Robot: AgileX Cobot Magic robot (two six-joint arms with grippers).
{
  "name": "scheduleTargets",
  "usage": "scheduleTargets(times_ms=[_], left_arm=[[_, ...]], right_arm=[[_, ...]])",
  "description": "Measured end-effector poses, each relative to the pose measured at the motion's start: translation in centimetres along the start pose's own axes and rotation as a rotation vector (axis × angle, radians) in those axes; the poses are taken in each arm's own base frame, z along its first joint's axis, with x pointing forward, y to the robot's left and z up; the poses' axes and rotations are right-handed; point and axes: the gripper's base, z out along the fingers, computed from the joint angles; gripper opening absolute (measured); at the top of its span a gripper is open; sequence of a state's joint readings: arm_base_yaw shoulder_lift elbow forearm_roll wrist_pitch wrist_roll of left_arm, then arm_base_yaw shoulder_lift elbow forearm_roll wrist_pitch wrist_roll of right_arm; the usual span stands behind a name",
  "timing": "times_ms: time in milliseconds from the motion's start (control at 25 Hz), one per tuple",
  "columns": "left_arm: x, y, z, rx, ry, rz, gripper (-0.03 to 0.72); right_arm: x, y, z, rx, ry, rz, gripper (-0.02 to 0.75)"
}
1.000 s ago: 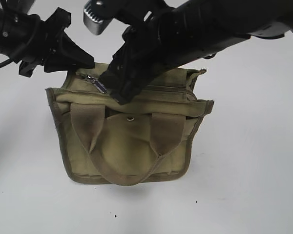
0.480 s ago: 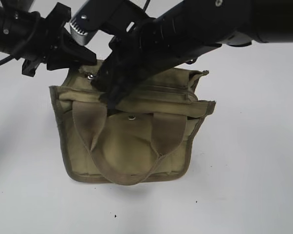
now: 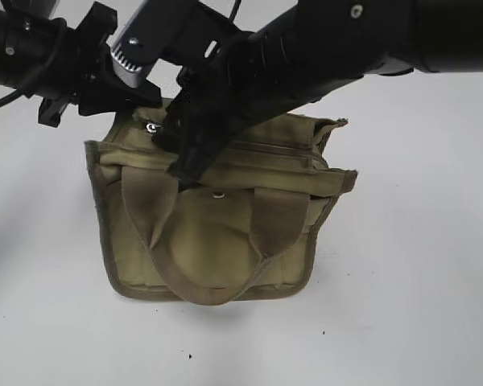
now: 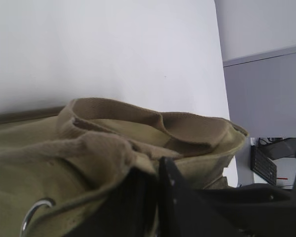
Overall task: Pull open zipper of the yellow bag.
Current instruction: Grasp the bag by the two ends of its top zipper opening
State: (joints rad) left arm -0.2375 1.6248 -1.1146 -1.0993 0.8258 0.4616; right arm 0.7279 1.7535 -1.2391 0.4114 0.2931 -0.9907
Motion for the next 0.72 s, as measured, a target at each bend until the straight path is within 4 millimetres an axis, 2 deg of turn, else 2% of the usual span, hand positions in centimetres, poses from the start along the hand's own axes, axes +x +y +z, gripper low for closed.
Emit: scheduleTargets(times_ms=[320, 520, 720], left_arm=[[0.02, -0.05, 0.17, 0.021, 0.007, -0.022, 0.031], [0.06, -0.07, 0.17, 0.024, 0.012, -0.022, 0.031], [0.07, -0.09, 0.17, 0.025, 0.013, -0.023, 0.030]], right_arm=[[0.38, 0.17, 0.12, -0.016, 0.039, -0.074, 0.160], [0.45, 0.28, 0.12, -0.033, 0.052, -0.078, 0.003], [0.55, 0.30, 0.09, -0.040, 0.067, -0.105, 0.002]])
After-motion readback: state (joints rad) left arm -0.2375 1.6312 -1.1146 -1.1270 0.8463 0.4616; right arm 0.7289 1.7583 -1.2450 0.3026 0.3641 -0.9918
